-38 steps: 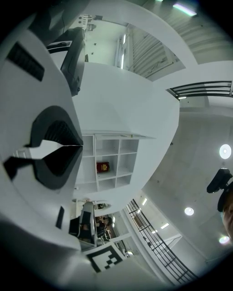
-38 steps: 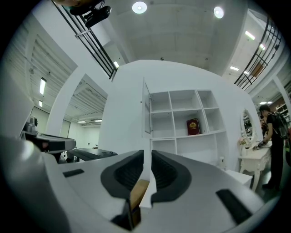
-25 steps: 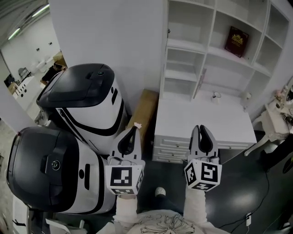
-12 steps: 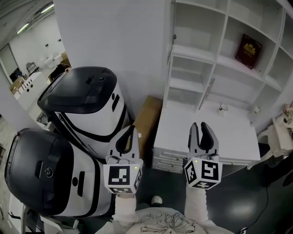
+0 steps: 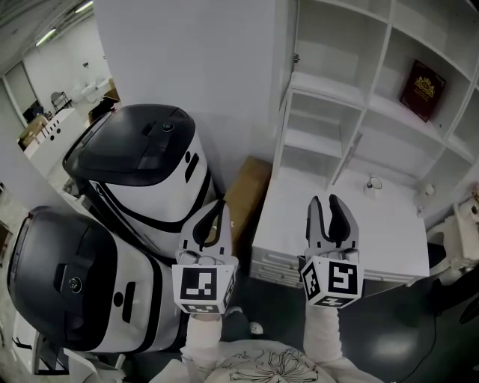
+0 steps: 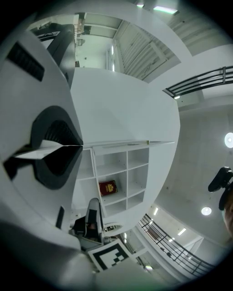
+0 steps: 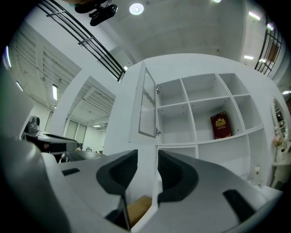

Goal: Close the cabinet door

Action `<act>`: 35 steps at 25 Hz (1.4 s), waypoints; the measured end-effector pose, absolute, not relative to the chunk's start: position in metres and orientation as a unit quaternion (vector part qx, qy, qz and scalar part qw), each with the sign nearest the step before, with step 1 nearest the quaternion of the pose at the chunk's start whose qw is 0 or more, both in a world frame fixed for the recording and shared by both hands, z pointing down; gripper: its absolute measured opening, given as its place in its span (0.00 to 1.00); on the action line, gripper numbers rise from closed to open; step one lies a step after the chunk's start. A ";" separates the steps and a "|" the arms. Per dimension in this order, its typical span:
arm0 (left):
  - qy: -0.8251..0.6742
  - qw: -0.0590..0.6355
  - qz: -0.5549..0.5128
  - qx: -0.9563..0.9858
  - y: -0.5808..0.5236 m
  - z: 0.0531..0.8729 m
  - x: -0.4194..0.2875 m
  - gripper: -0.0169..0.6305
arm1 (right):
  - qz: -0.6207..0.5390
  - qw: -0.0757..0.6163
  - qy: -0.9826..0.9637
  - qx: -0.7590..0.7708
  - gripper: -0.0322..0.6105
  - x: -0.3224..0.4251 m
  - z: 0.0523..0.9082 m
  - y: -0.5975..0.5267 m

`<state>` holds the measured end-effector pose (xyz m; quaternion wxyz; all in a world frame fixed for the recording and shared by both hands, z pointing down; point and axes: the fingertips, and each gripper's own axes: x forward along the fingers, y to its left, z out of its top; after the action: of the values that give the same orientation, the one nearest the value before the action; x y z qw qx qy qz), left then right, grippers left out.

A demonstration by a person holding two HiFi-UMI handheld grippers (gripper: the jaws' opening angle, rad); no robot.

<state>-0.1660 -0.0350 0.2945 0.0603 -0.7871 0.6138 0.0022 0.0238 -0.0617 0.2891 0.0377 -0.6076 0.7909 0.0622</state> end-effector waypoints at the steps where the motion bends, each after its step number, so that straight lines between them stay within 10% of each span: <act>1: 0.613 0.061 0.001 -0.788 -0.039 0.294 -0.165 0.03 | 0.064 0.038 0.791 -0.607 0.24 0.024 0.288 -0.066; 35: 0.632 0.055 0.001 -0.773 -0.163 0.298 -0.246 0.03 | 0.129 0.048 0.809 -0.572 0.25 -0.084 0.257 -0.194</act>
<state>-0.2462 -0.1629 0.2978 0.0552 -0.7729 0.6322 0.0006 -0.0838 -0.1945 0.2572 0.0484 -0.5716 0.8089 0.1288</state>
